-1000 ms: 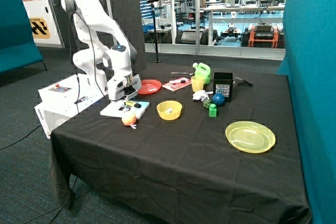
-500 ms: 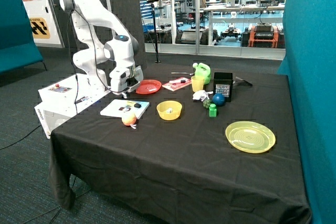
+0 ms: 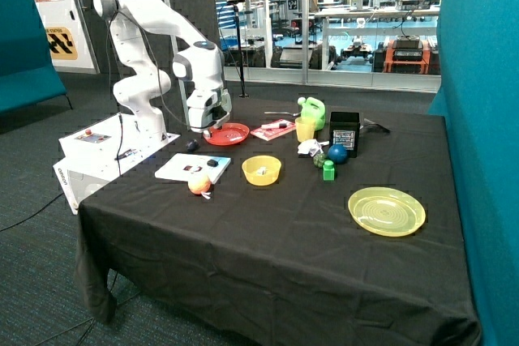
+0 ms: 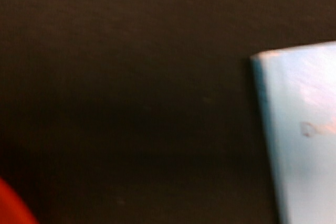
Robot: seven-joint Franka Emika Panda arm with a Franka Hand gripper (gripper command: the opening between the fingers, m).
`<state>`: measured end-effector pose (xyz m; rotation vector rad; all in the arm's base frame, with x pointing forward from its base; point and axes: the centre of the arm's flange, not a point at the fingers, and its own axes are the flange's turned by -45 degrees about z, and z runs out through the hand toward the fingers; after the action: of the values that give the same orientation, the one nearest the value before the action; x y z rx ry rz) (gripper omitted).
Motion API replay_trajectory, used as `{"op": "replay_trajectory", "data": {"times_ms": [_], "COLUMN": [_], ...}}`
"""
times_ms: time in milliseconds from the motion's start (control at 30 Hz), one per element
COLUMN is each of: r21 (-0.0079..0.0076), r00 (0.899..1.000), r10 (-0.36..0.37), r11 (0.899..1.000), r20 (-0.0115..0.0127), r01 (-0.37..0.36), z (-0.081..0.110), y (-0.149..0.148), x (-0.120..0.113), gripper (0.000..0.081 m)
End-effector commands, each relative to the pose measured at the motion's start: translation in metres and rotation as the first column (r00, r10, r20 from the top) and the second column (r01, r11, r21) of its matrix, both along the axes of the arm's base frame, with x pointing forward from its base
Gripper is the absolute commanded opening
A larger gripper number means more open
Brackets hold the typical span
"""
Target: Put a highlighter on each book
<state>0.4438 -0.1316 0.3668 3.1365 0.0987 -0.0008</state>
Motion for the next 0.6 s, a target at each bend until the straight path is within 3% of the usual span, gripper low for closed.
{"op": "replay_trajectory", "data": {"times_ms": [0,567], "r21": [0.0036,0.0036], "r00": [0.996,0.994], "r10": [0.089,0.106], "r11": [0.996,0.994], "r20": [0.0004,0.0004], "r01": [-0.089,-0.106], "z": [0.0099,0.0143], "y": [0.037,0.0394], "x": [0.0115,0.0154], "gripper": [0.0314,0.0306]}}
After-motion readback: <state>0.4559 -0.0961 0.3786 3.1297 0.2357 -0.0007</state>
